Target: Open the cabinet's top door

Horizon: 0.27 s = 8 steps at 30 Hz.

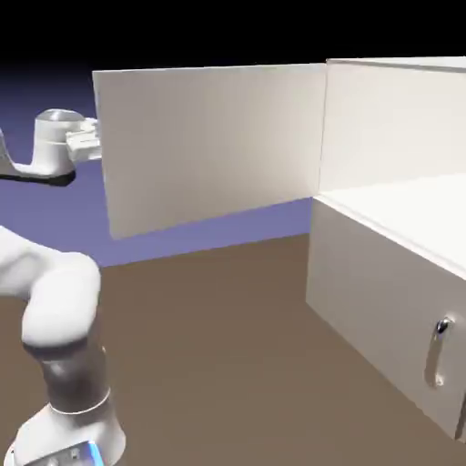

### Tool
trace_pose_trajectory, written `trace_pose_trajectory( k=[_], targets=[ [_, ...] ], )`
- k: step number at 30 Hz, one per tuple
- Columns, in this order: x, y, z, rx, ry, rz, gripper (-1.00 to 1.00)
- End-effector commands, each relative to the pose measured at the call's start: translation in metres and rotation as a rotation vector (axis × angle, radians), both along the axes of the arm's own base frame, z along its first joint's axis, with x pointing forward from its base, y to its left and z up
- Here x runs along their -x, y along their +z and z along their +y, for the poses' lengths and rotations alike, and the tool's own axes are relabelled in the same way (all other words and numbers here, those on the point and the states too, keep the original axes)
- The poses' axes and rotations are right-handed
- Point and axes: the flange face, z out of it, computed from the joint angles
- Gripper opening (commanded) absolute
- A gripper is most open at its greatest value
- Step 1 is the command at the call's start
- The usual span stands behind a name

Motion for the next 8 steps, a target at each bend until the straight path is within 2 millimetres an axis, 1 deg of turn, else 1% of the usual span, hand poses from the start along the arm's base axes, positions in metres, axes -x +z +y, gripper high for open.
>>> trace_pose_trajectory(
  k=[1,8],
  targets=[
    [-0.001,0.0,0.008,0.0,-0.015,0.0,-1.0],
    [-0.011,0.0,0.06,0.0,-0.115,0.0,-1.0]
  ],
)
